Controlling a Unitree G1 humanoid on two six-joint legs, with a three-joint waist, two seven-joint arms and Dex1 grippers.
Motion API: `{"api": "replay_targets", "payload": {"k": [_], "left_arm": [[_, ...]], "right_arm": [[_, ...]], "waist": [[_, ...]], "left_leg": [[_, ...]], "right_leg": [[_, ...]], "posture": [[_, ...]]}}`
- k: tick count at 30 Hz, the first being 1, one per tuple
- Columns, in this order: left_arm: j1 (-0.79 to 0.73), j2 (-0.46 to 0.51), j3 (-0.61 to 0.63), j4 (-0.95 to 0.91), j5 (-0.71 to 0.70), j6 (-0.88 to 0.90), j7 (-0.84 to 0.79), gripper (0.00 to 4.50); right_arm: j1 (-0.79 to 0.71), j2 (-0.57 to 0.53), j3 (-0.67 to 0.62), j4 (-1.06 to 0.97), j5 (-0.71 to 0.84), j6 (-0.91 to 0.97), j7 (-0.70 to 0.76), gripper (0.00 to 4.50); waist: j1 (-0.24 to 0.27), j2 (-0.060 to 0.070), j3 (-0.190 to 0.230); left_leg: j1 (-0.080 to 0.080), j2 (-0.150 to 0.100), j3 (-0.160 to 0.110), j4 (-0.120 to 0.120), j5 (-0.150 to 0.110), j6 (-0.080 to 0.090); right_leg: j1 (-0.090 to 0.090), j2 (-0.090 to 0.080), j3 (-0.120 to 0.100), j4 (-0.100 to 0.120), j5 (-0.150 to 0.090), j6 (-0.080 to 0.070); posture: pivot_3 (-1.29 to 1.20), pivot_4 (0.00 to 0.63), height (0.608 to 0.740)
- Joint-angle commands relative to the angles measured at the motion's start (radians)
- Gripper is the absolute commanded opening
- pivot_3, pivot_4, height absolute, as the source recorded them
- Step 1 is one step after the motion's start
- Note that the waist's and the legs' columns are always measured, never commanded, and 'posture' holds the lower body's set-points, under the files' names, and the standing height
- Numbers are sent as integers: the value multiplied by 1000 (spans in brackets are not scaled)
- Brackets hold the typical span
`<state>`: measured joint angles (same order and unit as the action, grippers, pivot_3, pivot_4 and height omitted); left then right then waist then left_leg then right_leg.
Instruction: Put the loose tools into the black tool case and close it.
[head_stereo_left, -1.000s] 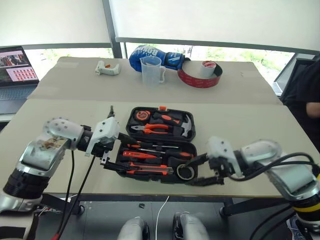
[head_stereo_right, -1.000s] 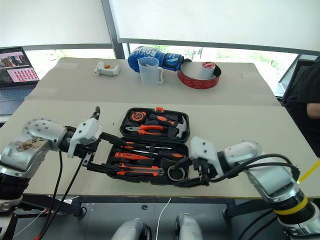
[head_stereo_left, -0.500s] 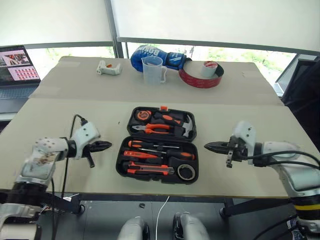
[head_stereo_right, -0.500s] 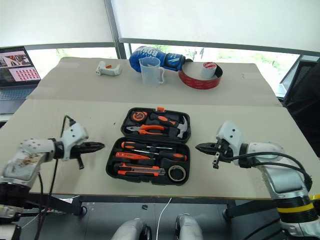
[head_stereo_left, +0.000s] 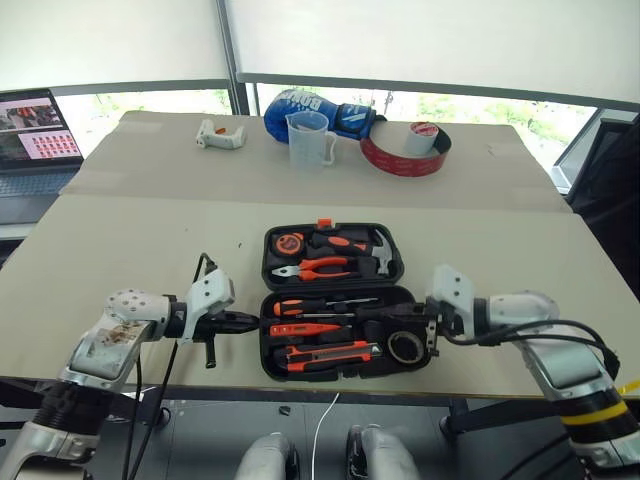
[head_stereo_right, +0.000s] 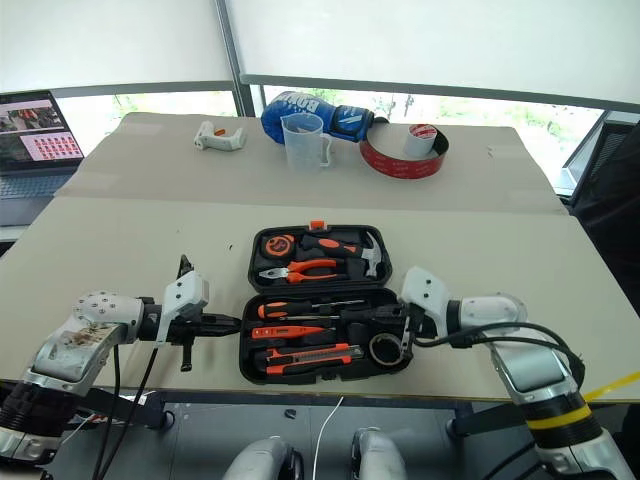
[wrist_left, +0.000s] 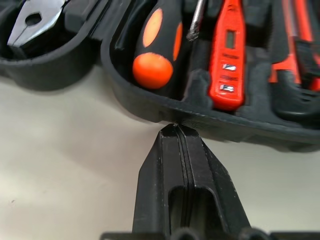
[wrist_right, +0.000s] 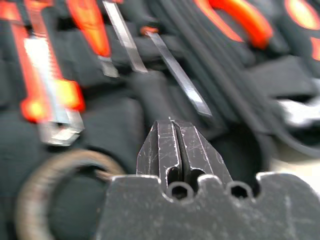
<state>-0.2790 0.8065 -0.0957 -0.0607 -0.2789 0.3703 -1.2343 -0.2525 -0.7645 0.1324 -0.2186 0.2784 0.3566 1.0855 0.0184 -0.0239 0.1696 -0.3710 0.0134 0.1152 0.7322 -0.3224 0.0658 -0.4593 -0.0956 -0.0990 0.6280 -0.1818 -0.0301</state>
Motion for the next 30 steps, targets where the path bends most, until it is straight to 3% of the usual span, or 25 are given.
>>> {"api": "replay_targets", "payload": {"k": [1, 7, 13, 23, 30], "left_arm": [[11, 18, 16, -32, -6, -18, -3, 50], [-5, 28, 17, 22, 10, -46, -3, 50], [-28, 9, 4, 34, 9, -49, 7, 50], [13, 44, 1, -52, -59, 34, -68, 50], [42, 72, -1, -31, -15, 5, -64, 50]], "right_arm": [[0, -7, -74, -47, 19, 24, -50, 0], [-63, -32, -165, 104, -14, 17, -130, 0], [-57, -38, -86, 211, -117, -103, -114, 0], [60, -74, -73, -50, 58, -54, 86, 0], [68, -79, -68, -16, -65, -71, -8, 0]], "waist": [[-4, 0, 0], [-5, 0, 0], [-6, 0, 0], [-6, 0, 0], [-7, 0, 0]], "left_leg": [[0, 0, 0, 0, 0, 0], [1, 0, 0, 0, 0, -1], [1, 0, 0, -2, 0, -1], [1, 1, 0, -2, 0, 0], [1, 1, 1, -2, 0, 0]], "right_leg": [[0, 0, 0, 0, 0, 0], [0, 0, 0, 1, 1, 1], [-1, 1, 0, 1, 1, -3], [-1, 1, 0, 0, 0, -1], [-1, 1, 0, -1, 0, 0]], "posture": [[0, 150, 714], [0, 150, 714], [0, 150, 714], [0, 150, 714], [0, 150, 714]]}}
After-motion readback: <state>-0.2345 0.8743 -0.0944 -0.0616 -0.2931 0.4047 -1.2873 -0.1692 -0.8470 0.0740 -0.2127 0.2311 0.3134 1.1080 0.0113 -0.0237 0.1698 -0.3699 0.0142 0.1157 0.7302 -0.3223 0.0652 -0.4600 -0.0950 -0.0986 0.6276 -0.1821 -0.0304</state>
